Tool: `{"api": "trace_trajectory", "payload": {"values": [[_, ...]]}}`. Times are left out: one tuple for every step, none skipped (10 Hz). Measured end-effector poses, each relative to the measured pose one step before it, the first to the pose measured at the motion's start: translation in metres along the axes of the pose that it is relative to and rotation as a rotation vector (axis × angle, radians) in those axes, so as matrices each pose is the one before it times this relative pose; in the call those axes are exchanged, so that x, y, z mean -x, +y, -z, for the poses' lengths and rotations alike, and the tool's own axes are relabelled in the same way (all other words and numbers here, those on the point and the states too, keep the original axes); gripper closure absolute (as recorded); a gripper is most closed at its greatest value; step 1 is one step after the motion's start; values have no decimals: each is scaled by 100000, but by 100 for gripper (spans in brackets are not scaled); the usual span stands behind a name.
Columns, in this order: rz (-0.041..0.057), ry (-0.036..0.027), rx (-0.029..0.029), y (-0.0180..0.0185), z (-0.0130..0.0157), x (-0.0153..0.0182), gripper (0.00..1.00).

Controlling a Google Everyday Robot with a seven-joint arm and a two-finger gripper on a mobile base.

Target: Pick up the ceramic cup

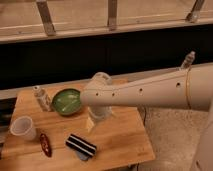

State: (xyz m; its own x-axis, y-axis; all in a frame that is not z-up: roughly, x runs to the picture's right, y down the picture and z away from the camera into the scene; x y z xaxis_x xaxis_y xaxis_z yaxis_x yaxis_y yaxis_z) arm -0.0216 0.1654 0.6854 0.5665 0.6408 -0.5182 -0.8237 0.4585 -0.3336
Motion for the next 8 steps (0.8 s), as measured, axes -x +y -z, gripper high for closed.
{"api": "trace_trajectory", "payload": {"values": [[-4, -1, 2, 1, 1, 1, 20], [4, -45, -1, -6, 8, 2, 20], [549, -297, -209, 57, 112, 20, 20], [2235, -69, -900, 131, 253, 211, 20], [2980, -364, -339, 678, 331, 715, 20], [3353, -721, -700, 1010, 435, 1136, 20], [4651, -911, -1753, 1631, 674, 1845, 20], [2835, -724, -1318, 1223, 385, 1575, 20]]}}
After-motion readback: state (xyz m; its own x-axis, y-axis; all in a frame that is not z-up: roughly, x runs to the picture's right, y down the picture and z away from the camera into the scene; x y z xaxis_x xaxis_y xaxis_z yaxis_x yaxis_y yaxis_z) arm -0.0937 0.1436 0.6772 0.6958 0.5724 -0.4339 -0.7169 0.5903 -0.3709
